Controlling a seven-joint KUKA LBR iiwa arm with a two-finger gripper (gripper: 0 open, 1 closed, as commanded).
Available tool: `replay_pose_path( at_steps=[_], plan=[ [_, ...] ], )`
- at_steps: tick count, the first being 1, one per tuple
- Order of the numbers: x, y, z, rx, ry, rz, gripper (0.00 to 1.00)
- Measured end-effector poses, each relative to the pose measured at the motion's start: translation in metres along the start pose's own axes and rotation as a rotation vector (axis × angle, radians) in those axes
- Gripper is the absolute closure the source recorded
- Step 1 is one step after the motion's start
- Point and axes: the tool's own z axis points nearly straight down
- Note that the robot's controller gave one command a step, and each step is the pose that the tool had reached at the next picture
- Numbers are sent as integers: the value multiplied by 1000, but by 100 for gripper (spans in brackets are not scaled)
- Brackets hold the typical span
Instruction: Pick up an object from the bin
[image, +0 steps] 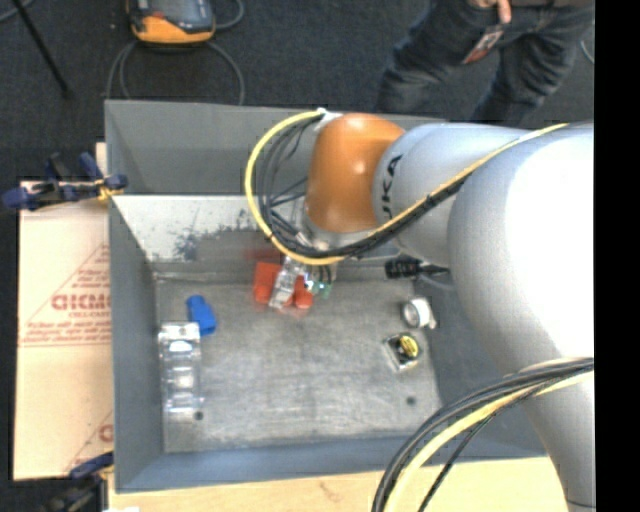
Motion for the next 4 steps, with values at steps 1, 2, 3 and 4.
replay_pose_path(
  at_steps=[1, 2, 3, 4],
  plan=[
    [-8, -10, -38, 5, 3, 1, 100],
    [-7, -10, -35, 8, 8, -1, 0],
    [-12, -18, 16, 7, 5, -176, 0],
    [-15, -17, 14, 3, -8, -176, 100]
  ],
)
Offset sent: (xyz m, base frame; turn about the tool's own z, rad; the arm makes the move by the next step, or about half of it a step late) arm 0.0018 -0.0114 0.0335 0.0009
